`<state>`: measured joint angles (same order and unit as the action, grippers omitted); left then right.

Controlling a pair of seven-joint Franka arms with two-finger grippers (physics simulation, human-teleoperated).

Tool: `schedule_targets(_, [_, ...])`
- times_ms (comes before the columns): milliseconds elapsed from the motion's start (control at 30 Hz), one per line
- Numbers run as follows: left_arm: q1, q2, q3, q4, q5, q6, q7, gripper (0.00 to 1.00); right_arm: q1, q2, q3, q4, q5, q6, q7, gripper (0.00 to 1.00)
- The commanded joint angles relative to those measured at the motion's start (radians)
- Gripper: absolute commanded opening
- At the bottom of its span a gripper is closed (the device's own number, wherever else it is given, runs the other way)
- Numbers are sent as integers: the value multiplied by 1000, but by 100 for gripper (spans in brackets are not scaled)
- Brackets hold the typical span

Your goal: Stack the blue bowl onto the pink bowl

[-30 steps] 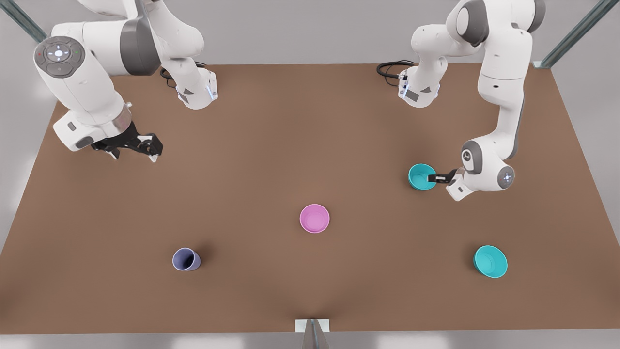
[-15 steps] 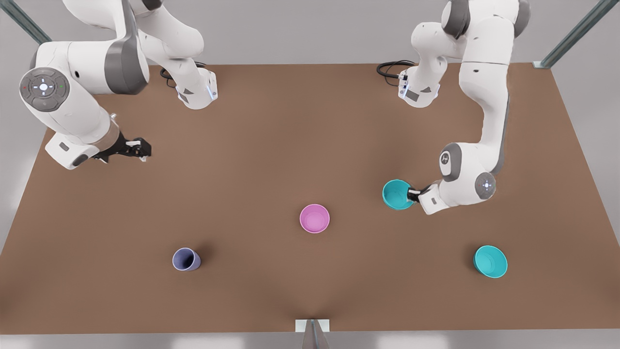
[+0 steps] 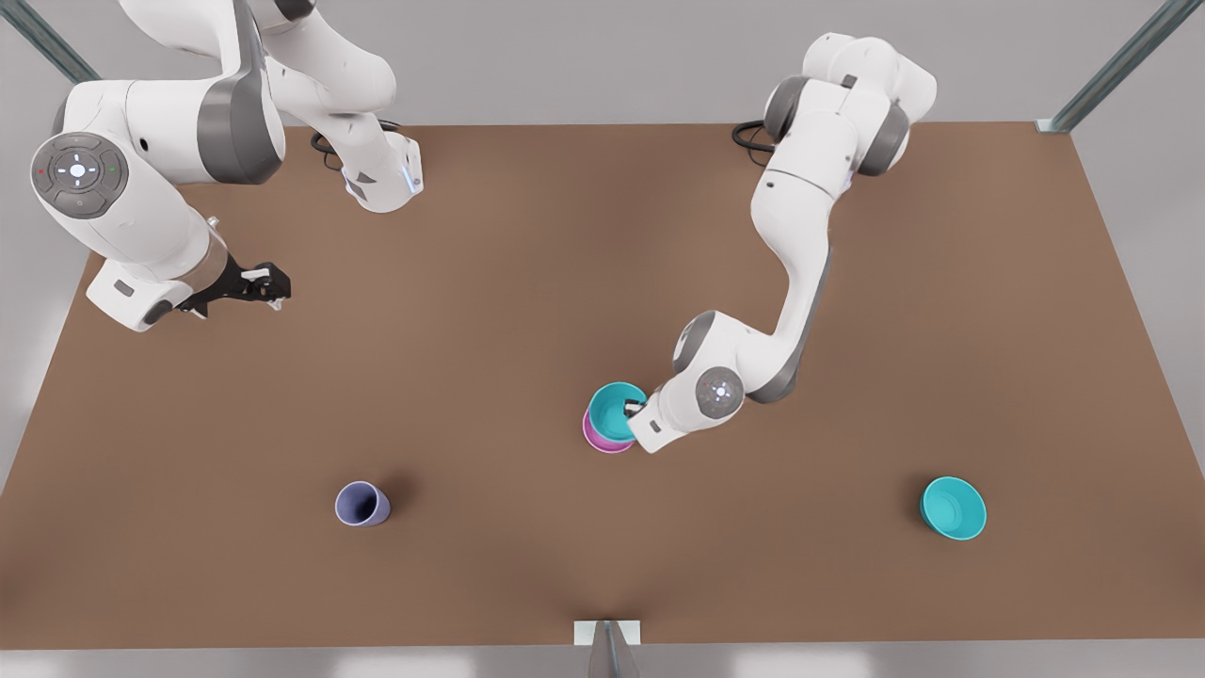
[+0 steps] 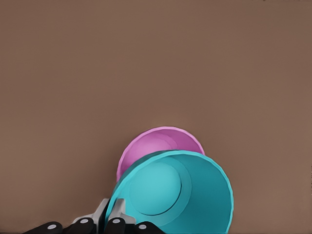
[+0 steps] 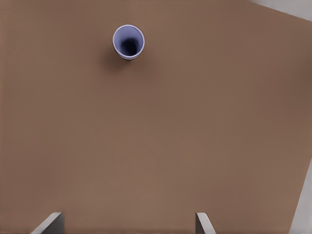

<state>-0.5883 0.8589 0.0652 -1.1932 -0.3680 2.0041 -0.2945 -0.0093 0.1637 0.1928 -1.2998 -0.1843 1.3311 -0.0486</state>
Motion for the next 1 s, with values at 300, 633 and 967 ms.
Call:
schedule_targets(300, [1,25,-15,7,-23,11,-552,21,0,5,0,8,3,-1,-68,100])
schedule_targets(633, [8,2,-12,3,-3,-65,-545,100,0,5,0,7,3,-1,-69,100])
schedule_targets(967, [354,-652,-5,-65,388,-805,302,100,0,5,0,7,3,-1,-69,100])
